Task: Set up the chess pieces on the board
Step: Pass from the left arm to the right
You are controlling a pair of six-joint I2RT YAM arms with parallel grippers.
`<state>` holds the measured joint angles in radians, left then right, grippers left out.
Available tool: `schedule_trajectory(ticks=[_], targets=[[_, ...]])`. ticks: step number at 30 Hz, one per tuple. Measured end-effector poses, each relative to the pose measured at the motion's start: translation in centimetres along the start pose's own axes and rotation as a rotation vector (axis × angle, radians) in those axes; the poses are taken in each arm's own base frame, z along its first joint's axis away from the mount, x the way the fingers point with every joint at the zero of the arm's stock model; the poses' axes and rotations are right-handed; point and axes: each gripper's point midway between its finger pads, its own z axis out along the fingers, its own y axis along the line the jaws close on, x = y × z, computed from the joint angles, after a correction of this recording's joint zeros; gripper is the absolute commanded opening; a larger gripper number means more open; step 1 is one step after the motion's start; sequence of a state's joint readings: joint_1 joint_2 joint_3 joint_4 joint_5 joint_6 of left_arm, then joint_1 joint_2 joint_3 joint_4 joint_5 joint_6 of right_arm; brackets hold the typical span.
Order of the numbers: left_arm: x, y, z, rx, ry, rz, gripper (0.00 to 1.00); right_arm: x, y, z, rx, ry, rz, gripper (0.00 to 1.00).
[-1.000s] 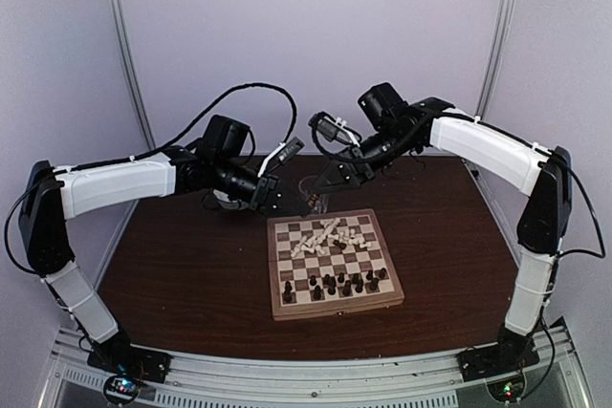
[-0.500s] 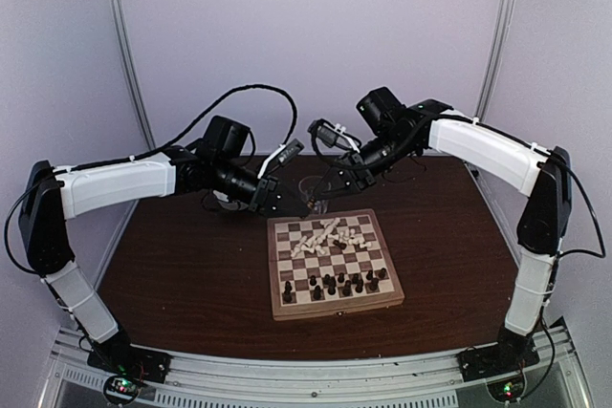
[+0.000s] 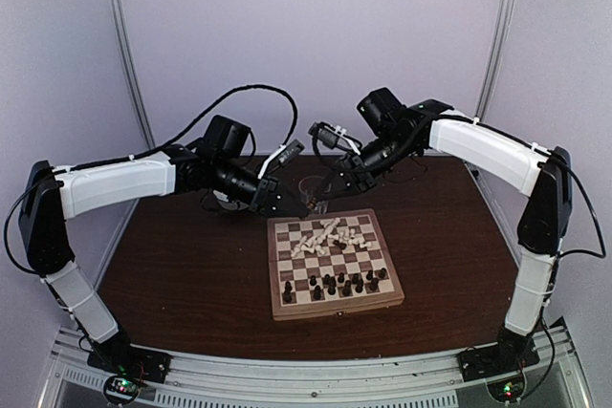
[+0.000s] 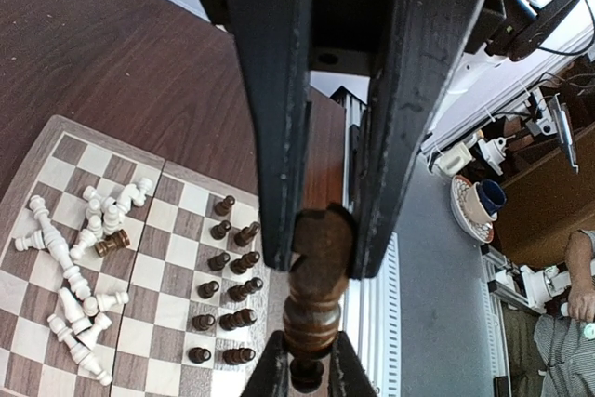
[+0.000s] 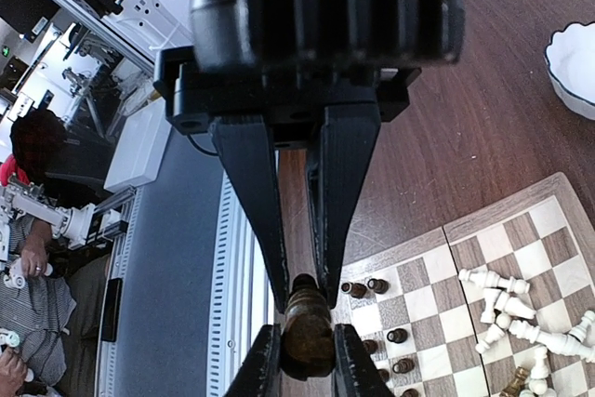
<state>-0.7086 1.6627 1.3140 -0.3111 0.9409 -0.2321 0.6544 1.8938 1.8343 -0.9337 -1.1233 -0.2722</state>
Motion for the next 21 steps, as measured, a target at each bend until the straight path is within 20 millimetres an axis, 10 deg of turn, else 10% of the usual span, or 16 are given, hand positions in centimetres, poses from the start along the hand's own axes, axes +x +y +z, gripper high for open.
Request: schedule_trajectory(ticks=[12,21], targets=[[-0.5,0.6,-0.4,-0.058,-0.004,0.033,0.05,2.4,-1.2,-7.8,0.285,0.001,-0.085,0.06],[-2.7,1.8,-4.3,-0.207,-0.12,0.066,0.05,9.2,0.6,-3.4,0.34,0.295,-0.227,0.06]])
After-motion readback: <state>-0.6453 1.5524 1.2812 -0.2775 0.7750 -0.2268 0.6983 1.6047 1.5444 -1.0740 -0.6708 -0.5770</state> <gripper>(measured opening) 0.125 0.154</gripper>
